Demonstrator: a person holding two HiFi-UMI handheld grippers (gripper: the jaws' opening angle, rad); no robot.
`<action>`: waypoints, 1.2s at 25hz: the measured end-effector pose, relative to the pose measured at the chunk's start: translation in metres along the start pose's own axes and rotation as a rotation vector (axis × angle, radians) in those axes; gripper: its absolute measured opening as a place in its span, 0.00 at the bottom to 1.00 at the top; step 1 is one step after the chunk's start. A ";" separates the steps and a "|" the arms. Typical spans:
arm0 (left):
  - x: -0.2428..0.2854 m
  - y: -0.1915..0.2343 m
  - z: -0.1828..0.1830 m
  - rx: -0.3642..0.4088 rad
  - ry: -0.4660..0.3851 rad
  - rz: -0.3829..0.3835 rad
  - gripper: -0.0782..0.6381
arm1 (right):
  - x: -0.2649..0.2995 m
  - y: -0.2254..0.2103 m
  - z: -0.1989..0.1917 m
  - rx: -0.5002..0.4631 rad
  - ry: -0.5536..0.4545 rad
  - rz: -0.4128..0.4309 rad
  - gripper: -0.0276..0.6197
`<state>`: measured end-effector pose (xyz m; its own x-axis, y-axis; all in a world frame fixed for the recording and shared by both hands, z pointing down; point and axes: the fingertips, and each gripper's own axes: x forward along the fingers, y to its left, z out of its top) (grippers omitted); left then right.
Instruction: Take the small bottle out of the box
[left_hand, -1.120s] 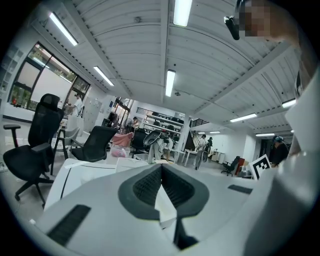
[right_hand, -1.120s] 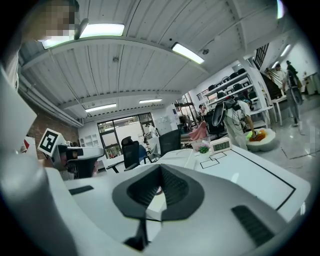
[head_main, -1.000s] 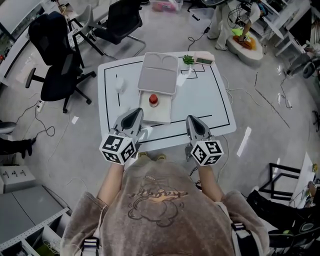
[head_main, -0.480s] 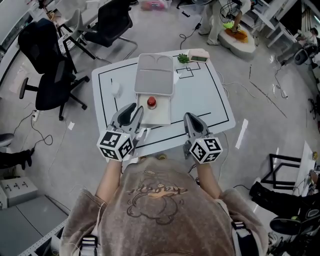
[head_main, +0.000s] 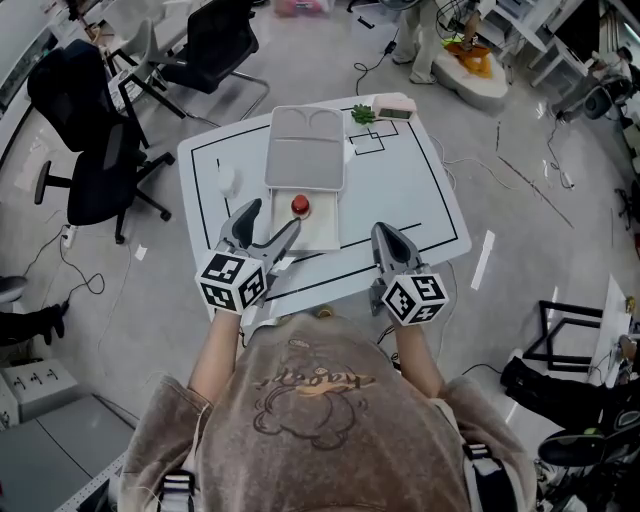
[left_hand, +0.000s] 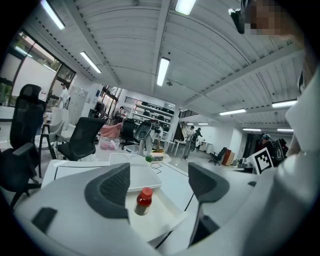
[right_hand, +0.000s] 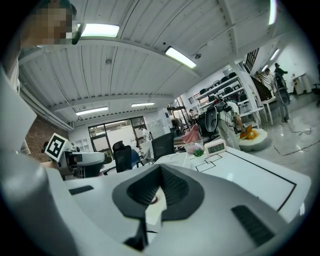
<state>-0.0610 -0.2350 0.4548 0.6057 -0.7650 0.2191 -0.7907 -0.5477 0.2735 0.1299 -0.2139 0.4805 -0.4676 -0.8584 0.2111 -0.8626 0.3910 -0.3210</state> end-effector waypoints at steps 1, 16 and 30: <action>0.003 0.000 -0.003 0.002 0.014 -0.003 0.62 | 0.000 -0.001 0.000 0.000 0.000 -0.002 0.04; 0.060 0.016 -0.075 0.217 0.321 -0.045 0.70 | -0.008 -0.006 0.003 0.000 -0.008 -0.022 0.04; 0.104 0.031 -0.132 0.424 0.600 -0.078 0.62 | -0.024 -0.023 0.003 0.012 -0.008 -0.086 0.04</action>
<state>-0.0109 -0.2871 0.6093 0.5102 -0.4681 0.7215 -0.6365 -0.7697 -0.0493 0.1616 -0.2031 0.4805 -0.3906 -0.8911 0.2311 -0.8971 0.3121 -0.3127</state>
